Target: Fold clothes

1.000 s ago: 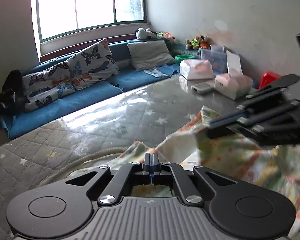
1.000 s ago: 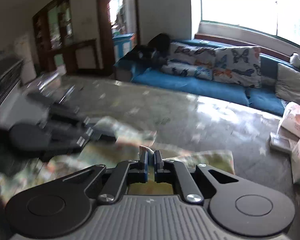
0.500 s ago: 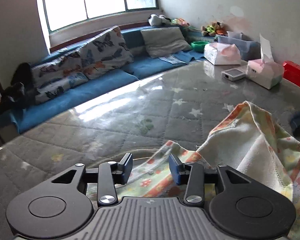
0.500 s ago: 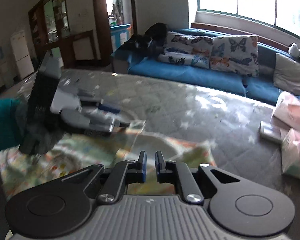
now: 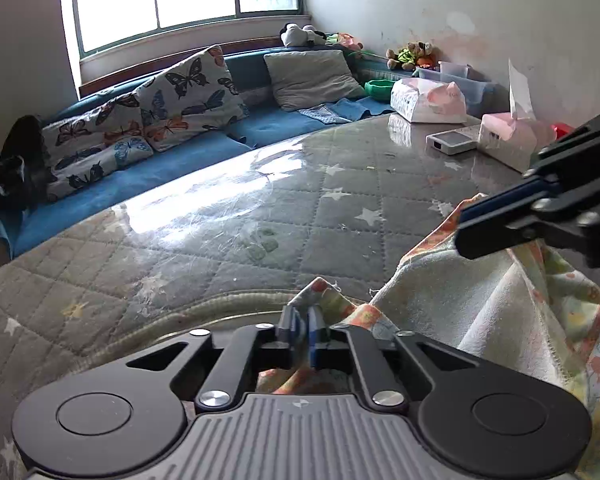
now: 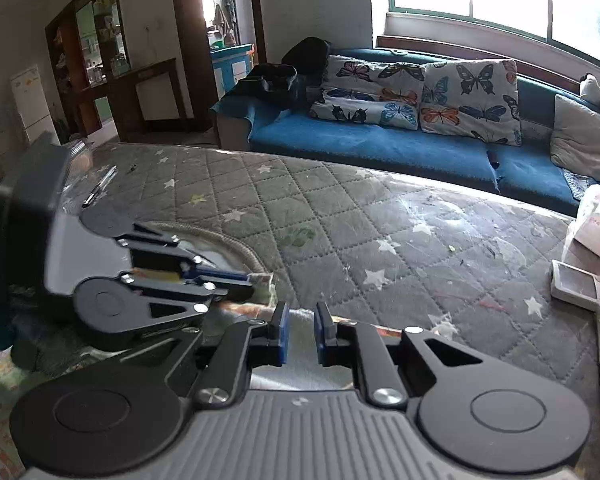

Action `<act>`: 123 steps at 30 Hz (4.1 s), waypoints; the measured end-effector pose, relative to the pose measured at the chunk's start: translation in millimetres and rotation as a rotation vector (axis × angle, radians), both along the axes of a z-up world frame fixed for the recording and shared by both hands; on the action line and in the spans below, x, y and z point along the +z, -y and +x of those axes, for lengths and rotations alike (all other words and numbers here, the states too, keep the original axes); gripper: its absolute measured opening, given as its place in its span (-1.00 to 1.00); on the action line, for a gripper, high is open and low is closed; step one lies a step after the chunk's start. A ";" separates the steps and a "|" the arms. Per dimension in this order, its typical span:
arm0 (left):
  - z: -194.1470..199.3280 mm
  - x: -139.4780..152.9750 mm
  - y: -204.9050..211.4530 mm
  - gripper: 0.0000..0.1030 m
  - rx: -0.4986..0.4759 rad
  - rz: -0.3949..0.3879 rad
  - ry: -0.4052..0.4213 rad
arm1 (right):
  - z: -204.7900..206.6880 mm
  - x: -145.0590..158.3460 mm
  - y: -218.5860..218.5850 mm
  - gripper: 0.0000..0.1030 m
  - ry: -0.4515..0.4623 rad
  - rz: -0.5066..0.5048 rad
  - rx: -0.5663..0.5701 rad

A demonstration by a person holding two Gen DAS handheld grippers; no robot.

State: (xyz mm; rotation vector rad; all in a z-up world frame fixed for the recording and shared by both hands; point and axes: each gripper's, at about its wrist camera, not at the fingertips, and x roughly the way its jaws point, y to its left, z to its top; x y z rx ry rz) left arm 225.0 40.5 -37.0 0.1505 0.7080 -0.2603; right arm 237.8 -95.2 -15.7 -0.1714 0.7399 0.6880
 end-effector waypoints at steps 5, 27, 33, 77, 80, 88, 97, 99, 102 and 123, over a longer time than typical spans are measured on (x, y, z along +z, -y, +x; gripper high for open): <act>-19.1 11.2 -7.6 -0.95 -0.008 -0.023 0.017 | 12.7 -4.7 -8.0 -0.55 -0.011 -0.016 -0.003; -150.2 29.6 7.4 -0.93 -0.128 -0.024 0.034 | -30.5 -15.5 -26.5 -0.31 -0.039 -0.099 0.175; -128.0 58.0 -23.7 -0.87 0.024 -0.071 0.111 | -25.6 -4.0 -21.0 -0.31 0.000 -0.092 0.140; -18.6 33.2 -90.8 -0.36 0.436 -0.172 0.025 | 32.7 2.9 56.1 -0.60 0.061 0.029 -0.340; -27.5 43.7 -88.3 -0.35 0.390 -0.172 0.043 | 15.7 9.4 41.5 -0.52 0.055 -0.006 -0.214; -75.2 43.1 -47.4 -0.35 0.102 -0.090 -0.004 | -23.6 -7.8 -11.1 -0.31 -0.060 -0.026 0.060; -80.7 18.1 -5.5 -0.30 -0.040 -0.085 -0.137 | -23.2 -15.9 -37.0 -0.93 0.012 -0.068 0.019; -71.2 16.4 -1.1 -0.30 -0.042 -0.082 -0.136 | -15.6 -3.9 -30.8 -0.93 0.060 -0.008 -0.037; -49.8 21.0 2.8 -0.30 -0.017 -0.091 -0.105 | -0.9 14.3 -13.7 -0.66 0.083 0.114 -0.124; -29.7 37.3 -20.9 -0.24 -0.010 -0.097 -0.032 | -3.1 -13.6 -4.9 -0.41 -0.015 -0.032 -0.023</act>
